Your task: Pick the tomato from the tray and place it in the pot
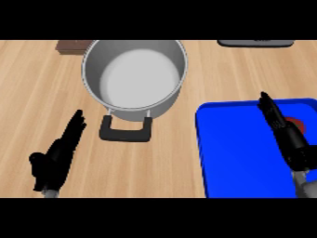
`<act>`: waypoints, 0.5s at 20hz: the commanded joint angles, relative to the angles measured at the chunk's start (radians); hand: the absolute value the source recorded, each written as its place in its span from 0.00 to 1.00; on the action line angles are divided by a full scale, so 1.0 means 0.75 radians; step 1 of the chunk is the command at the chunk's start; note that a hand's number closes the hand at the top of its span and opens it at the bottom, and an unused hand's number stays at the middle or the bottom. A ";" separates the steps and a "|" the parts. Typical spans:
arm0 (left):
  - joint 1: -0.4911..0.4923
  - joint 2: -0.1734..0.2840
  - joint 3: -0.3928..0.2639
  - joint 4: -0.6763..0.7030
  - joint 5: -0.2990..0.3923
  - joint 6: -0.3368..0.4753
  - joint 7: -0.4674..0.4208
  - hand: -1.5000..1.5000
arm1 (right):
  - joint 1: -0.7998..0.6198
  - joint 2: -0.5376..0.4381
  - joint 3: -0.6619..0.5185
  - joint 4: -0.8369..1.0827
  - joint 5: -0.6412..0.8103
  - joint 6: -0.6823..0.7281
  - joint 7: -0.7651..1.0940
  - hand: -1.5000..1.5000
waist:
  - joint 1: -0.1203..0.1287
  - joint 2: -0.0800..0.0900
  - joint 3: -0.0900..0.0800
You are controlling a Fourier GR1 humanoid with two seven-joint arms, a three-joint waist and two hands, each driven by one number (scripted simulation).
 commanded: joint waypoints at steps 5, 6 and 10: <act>-0.116 -0.039 -0.022 -0.029 0.159 -0.212 0.104 0.50 | -0.291 -0.304 -0.254 0.353 -0.103 0.461 -0.213 0.00 | 0.045 -0.038 0.024; -0.097 -0.049 -0.067 -0.082 0.176 -0.244 0.126 0.50 | -0.304 -0.352 -0.272 0.395 -0.090 0.505 -0.263 0.00 | 0.059 -0.037 0.026; -0.138 -0.081 -0.061 -0.041 0.239 -0.281 0.169 0.50 | -0.259 -0.390 -0.093 0.669 0.369 0.064 -0.044 0.00 | 0.082 -0.024 0.022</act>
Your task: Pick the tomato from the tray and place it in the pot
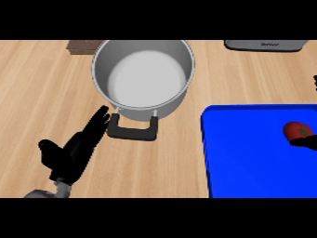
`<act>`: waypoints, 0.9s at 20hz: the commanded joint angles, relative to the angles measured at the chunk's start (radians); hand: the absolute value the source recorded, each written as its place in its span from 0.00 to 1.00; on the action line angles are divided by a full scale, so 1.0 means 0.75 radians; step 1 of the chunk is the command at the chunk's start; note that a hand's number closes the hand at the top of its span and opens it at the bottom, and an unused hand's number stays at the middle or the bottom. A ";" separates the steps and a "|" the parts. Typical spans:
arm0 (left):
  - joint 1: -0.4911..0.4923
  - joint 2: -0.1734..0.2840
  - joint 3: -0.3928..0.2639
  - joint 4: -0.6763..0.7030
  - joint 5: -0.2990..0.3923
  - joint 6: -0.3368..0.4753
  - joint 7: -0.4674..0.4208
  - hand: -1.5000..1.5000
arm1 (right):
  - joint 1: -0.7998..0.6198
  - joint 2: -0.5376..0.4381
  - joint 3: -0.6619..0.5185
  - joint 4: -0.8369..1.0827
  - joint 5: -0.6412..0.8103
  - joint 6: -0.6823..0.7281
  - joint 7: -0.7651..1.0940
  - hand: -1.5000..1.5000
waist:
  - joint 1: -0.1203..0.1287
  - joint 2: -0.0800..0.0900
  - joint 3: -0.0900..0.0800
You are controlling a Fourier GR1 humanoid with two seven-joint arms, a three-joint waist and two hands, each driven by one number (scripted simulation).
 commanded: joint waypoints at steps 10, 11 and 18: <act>-0.061 -0.044 0.058 -0.036 0.088 -0.052 0.154 0.50 | -0.268 -0.244 0.118 0.251 0.383 0.252 -0.087 0.00 | -0.049 -0.039 0.002; -0.079 0.020 0.158 0.058 0.152 -0.144 0.120 0.50 | -0.325 -0.245 0.122 0.188 0.371 0.319 0.022 0.00 | -0.050 -0.038 0.000; 0.064 -0.018 0.058 -0.108 0.048 -0.076 0.127 0.50 | -0.376 -0.381 0.071 -0.051 0.230 0.728 0.417 0.00 | -0.049 -0.044 0.000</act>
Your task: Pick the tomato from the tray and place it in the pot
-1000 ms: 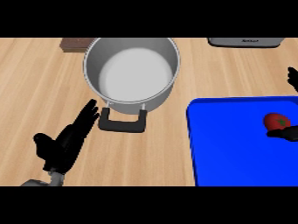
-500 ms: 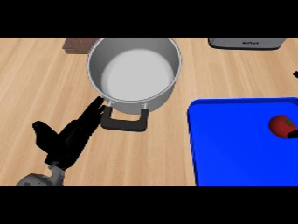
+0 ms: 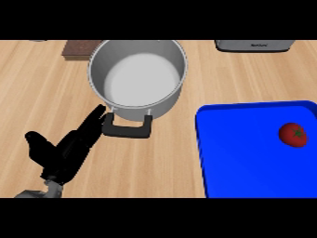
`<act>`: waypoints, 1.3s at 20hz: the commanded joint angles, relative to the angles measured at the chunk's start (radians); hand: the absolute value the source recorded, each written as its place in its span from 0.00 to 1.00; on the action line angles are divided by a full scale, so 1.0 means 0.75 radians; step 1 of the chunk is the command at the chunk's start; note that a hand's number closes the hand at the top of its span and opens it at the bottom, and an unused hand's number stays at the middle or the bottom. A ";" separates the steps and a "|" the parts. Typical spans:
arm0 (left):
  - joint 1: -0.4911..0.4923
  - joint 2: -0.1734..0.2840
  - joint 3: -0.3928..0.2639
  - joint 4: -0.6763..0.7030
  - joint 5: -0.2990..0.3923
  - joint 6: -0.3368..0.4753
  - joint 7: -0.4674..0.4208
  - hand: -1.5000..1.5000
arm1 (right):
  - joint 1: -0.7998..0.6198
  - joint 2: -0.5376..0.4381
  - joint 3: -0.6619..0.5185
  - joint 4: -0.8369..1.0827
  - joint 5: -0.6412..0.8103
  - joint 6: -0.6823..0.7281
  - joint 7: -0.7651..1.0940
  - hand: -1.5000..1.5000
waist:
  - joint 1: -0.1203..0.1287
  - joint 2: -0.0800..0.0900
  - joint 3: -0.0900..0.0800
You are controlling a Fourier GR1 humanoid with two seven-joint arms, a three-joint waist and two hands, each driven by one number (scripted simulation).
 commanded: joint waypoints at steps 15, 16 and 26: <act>0.013 -0.063 0.083 0.012 -0.053 -0.098 0.030 0.50 | 0.104 0.206 -0.201 -0.409 -0.092 0.245 0.663 0.00 | 0.002 0.005 0.002; -0.052 -0.099 0.080 0.050 -0.076 -0.051 0.087 0.50 | 0.104 0.226 -0.199 -0.444 -0.091 0.253 0.717 0.00 | -0.001 0.005 0.002; 0.045 -0.142 0.074 0.013 -0.148 -0.077 0.032 0.50 | 0.252 0.266 -0.162 -0.479 0.275 0.181 0.641 0.00 | 0.000 0.005 0.002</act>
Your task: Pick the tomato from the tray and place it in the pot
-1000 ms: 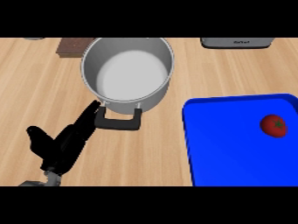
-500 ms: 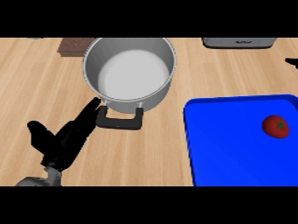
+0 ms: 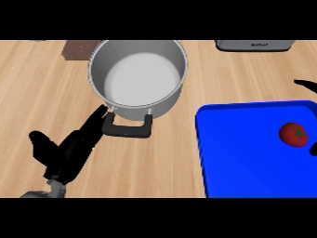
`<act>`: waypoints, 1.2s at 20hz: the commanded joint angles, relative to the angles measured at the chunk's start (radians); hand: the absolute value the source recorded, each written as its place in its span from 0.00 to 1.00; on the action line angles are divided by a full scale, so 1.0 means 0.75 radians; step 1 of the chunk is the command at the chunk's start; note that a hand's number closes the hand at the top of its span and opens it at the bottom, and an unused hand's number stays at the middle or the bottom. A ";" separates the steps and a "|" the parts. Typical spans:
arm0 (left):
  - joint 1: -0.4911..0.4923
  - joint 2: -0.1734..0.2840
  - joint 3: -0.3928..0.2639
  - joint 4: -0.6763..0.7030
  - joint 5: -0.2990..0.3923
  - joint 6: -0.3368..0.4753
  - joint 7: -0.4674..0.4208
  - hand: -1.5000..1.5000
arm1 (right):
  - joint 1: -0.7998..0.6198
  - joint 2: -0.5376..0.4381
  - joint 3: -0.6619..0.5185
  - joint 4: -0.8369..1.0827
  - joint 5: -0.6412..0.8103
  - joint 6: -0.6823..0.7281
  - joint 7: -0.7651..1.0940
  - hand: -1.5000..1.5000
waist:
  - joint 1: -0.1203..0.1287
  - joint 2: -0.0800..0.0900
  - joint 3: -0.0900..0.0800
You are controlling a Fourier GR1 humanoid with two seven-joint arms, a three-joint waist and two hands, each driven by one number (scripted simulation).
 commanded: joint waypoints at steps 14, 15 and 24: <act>-0.011 -0.034 0.139 -0.017 -0.025 -0.117 0.102 0.50 | 0.060 0.204 -0.104 0.098 0.412 0.035 -0.119 0.00 | 0.003 0.001 0.000; 0.013 -0.058 0.121 -0.055 -0.055 -0.103 0.081 0.50 | 0.031 0.198 -0.144 0.091 0.405 0.083 -0.094 0.00 | 0.003 0.000 0.000; 0.002 -0.130 0.119 0.025 -0.116 -0.132 0.027 0.50 | -0.063 0.279 -0.145 0.342 0.595 0.037 -0.230 0.00 | 0.008 0.003 0.000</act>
